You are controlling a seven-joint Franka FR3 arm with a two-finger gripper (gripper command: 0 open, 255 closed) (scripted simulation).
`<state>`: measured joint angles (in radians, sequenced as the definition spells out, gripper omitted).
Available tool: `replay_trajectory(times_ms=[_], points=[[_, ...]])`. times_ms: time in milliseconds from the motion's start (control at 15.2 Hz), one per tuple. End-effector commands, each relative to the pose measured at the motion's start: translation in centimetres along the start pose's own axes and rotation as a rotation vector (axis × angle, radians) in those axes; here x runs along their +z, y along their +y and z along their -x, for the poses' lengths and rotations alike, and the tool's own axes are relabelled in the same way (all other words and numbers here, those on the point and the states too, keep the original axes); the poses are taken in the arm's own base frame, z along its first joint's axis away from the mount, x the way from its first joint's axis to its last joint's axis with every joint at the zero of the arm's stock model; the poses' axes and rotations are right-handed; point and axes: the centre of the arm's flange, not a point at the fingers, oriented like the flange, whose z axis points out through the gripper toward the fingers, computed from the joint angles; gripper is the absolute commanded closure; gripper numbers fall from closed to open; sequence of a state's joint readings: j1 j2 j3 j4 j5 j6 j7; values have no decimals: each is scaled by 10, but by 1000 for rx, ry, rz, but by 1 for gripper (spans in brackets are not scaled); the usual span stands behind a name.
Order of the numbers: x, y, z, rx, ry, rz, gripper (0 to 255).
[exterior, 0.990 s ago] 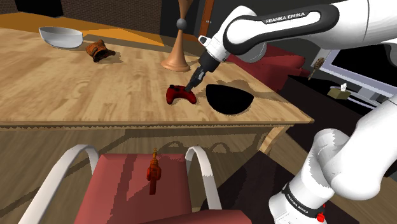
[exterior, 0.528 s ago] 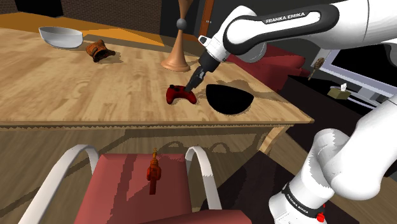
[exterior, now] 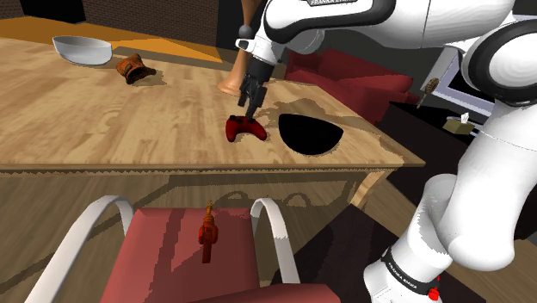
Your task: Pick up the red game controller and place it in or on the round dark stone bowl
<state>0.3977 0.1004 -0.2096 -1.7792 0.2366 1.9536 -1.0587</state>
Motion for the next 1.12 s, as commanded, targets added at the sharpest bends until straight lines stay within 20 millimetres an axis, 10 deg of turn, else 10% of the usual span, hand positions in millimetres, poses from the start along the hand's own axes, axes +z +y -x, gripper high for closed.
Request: replay_trajectory(times_ms=[0, 726, 792, 1056], points=[[10, 2, 0, -8, -5, -4, 0], [29, 2, 0, -8, -5, -4, 0], [29, 2, 0, -8, -5, -4, 255], [29, 2, -1, -8, -5, -4, 255]])
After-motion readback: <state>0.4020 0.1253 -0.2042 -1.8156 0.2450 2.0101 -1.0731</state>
